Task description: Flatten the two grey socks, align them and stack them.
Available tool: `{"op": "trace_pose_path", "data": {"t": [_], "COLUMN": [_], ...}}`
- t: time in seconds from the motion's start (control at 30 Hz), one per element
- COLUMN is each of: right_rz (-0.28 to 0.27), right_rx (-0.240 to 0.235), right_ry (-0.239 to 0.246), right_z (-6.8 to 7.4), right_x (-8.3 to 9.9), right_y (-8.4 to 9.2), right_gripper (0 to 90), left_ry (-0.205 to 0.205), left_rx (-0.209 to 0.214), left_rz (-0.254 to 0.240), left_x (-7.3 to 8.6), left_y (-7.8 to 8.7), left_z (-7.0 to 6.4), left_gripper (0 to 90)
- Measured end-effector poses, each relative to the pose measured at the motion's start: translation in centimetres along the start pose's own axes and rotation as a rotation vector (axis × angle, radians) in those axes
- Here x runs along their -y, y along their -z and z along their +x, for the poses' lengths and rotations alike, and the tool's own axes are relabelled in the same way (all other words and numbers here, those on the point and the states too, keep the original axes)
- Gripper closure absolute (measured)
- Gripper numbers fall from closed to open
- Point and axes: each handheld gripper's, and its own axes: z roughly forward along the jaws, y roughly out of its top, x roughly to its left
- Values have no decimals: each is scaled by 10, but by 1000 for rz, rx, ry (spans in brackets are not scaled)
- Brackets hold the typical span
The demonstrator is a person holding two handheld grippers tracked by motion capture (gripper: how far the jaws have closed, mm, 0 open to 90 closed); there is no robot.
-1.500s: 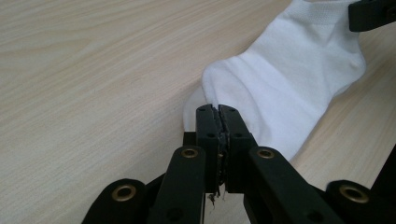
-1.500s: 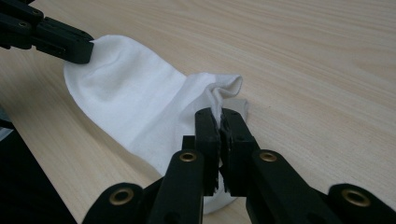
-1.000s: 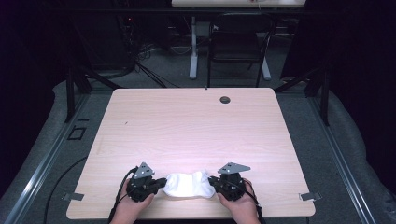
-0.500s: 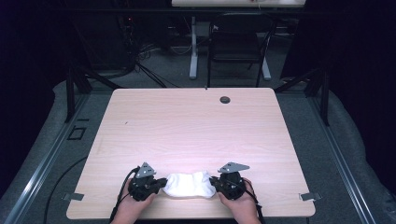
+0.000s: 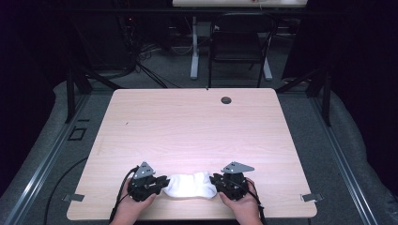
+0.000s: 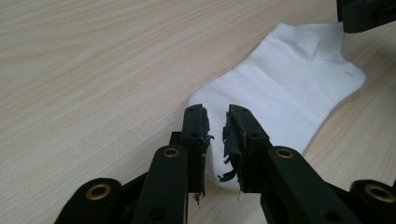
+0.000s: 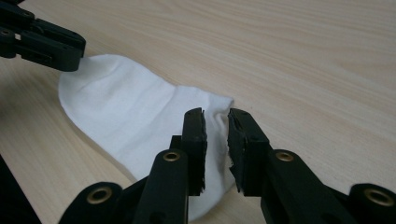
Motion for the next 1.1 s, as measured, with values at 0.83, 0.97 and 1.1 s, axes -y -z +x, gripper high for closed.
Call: {"op": "trace_pose_path", "data": {"t": [0.83, 0.97, 1.1], "right_rz": [115, 106, 101], "right_rx": [-5, -7, -6], "right_ry": [46, 24, 21], "right_z": [1, -2, -4], "right_x": [12, 13, 12], "right_y": [-24, -25, -27], "right_gripper": [672, 672, 673], "left_ry": [-41, -42, -34], "left_rx": [-5, -5, -13], "left_rz": [75, 68, 59], "left_x": [14, 14, 12], "left_y": [-17, -18, -21], "left_z": [-3, -2, 1], "left_gripper": [642, 637, 636]}}
